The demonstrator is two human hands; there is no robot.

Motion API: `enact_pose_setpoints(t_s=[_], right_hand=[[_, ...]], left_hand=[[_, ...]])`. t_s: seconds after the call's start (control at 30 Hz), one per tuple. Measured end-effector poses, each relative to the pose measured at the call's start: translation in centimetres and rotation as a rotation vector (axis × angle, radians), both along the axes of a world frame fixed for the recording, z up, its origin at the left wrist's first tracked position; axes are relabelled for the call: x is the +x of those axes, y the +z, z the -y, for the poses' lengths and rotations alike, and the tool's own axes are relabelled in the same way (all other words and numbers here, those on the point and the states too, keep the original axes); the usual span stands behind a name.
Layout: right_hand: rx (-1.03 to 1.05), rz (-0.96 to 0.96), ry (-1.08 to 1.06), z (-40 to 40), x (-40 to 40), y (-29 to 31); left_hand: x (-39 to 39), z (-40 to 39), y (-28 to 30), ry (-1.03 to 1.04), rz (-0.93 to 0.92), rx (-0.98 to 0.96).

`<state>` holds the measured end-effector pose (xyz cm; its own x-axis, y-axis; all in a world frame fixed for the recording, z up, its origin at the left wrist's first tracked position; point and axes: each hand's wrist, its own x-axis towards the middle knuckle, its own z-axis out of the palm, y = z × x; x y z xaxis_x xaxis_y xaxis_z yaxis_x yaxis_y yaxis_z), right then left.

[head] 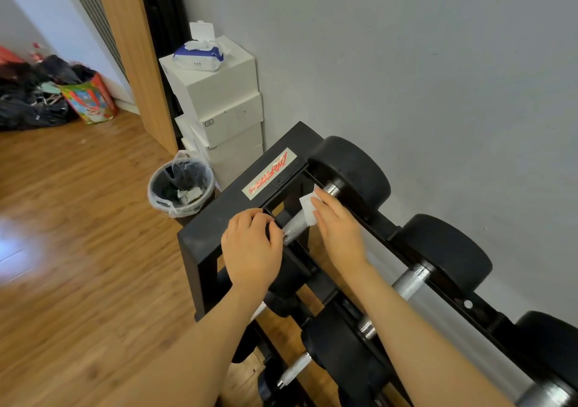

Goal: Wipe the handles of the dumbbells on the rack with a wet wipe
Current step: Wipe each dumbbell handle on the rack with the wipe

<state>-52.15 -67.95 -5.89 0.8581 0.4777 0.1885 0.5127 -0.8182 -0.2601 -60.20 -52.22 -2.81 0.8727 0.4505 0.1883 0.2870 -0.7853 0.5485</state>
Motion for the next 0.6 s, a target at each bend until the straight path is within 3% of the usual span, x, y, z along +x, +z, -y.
enact_pose_setpoints(t_s=[0.07,0.23,0.4,0.6], right_hand=[[-0.014,0.022,-0.01,-0.4,0.2,0.5],[0.249,0.046,-0.076,-0.6,0.2,0.2],[0.14,0.139,-0.009,-0.6,-0.2,-0.6],[0.124,0.142,-0.086,-0.3,0.7,-0.5]], left_hand=[[0.1,0.0,0.0,0.0,0.007,0.006],[0.0,0.0,-0.1,-0.002,0.027,-0.004],[0.0,0.0,-0.2,0.002,0.003,-0.017],[0.0,0.1,0.0,0.003,0.045,-0.022]])
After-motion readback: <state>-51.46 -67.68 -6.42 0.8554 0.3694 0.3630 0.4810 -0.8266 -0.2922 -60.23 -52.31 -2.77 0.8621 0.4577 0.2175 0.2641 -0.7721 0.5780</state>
